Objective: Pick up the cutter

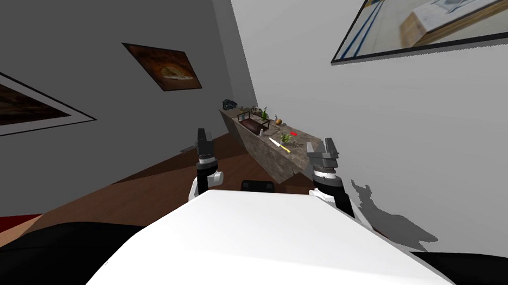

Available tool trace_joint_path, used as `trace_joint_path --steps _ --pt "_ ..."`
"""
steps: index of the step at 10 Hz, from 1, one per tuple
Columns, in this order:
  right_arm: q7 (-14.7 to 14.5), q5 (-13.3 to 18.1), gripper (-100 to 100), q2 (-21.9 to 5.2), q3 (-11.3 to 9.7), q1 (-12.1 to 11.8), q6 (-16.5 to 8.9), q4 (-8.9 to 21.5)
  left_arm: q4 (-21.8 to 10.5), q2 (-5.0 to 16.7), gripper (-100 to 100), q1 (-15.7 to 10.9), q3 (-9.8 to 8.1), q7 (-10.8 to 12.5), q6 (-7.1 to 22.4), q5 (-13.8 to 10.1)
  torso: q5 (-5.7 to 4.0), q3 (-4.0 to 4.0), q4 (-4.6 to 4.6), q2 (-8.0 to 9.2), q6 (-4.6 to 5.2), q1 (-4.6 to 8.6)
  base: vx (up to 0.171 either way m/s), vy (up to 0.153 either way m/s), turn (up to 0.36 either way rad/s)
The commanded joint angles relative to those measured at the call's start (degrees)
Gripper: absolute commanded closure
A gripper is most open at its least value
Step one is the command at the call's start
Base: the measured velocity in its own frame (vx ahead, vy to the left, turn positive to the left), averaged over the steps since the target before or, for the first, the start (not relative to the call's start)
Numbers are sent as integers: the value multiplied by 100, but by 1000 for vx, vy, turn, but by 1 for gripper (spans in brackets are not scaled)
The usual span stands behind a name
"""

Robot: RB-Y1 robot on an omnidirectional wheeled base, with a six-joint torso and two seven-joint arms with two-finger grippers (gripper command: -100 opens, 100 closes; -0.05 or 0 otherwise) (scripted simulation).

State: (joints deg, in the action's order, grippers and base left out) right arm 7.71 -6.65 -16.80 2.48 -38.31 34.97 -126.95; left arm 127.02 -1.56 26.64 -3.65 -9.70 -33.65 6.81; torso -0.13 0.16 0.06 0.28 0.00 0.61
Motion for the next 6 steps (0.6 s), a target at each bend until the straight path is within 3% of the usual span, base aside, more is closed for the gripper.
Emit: trace_joint_path --steps 1,3,4,6 --pt "-18 11 -100 -193 9 -100 12 70 0 0 0 0 0 0 0 0 0 0 0 0 0 0 -58 -120 29" --pt "-48 31 -100 -604 116 -444 -16 269 0 0 0 0 0 0 0 0 2 -5 -2 -10 0 -16 -36 -133 73" --pt "-48 31 -100 -698 116 -444 -16 269 0 0 0 0 0 0 0 0 -1 -8 -3 -14 -1 4 -38 -123 48" --pt "-94 85 -100 -1098 227 -807 -47 520 0 -1 0 0 0 0 0 0 4 -3 -1 -6 0 -24 -70 -88 87"
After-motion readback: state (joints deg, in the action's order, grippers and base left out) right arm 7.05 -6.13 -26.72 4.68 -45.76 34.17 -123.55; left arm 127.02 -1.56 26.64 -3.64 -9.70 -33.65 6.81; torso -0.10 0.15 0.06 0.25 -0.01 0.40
